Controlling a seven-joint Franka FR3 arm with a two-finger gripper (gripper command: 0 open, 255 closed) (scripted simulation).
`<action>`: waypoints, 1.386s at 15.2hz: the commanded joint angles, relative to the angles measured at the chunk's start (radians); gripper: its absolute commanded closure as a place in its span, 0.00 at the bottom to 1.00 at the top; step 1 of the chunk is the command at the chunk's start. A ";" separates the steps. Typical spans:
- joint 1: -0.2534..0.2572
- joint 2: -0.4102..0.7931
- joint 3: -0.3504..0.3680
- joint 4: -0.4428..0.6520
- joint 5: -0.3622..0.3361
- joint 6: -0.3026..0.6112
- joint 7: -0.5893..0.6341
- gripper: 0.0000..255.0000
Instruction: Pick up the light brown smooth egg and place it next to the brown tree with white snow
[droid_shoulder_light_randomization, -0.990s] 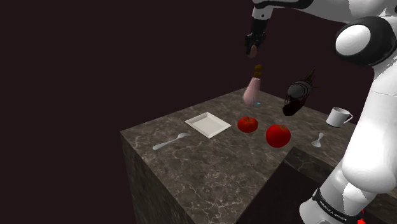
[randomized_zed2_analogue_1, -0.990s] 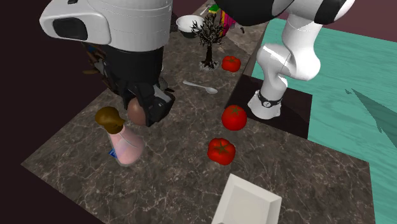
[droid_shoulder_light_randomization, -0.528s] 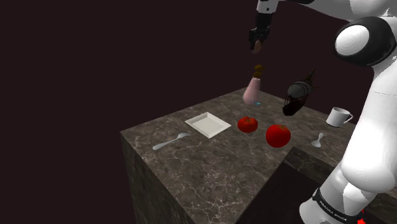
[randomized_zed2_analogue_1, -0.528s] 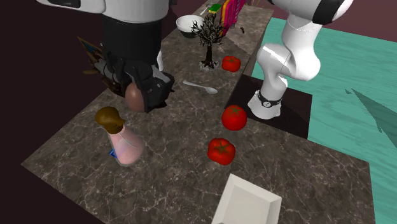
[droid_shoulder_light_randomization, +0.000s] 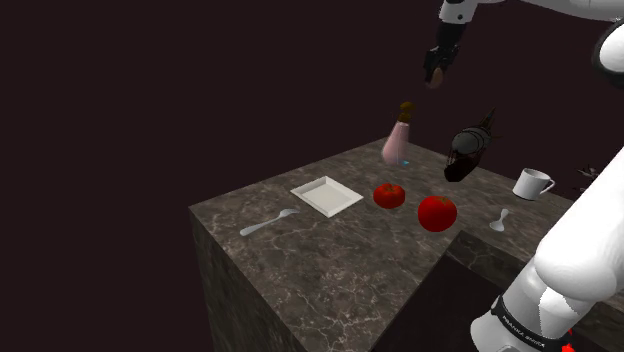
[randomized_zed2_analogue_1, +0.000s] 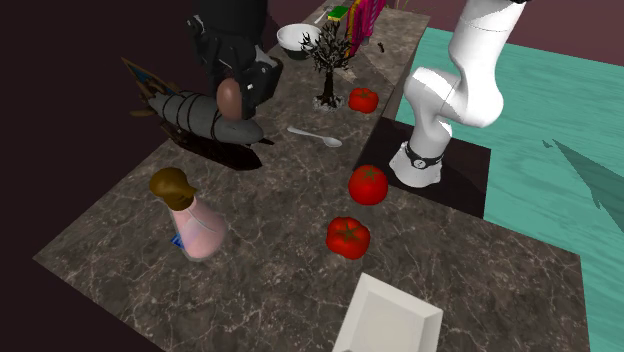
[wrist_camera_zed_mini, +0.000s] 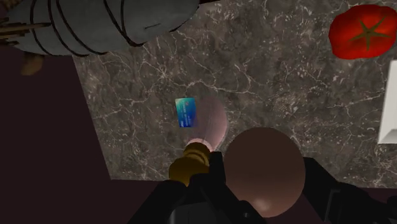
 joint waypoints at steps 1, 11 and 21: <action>-0.017 -0.046 -0.017 -0.051 -0.009 0.012 -0.035 1.00; -0.094 -0.244 -0.111 -0.237 -0.065 0.034 -0.199 1.00; -0.168 -0.350 -0.246 -0.293 -0.111 0.026 -0.402 1.00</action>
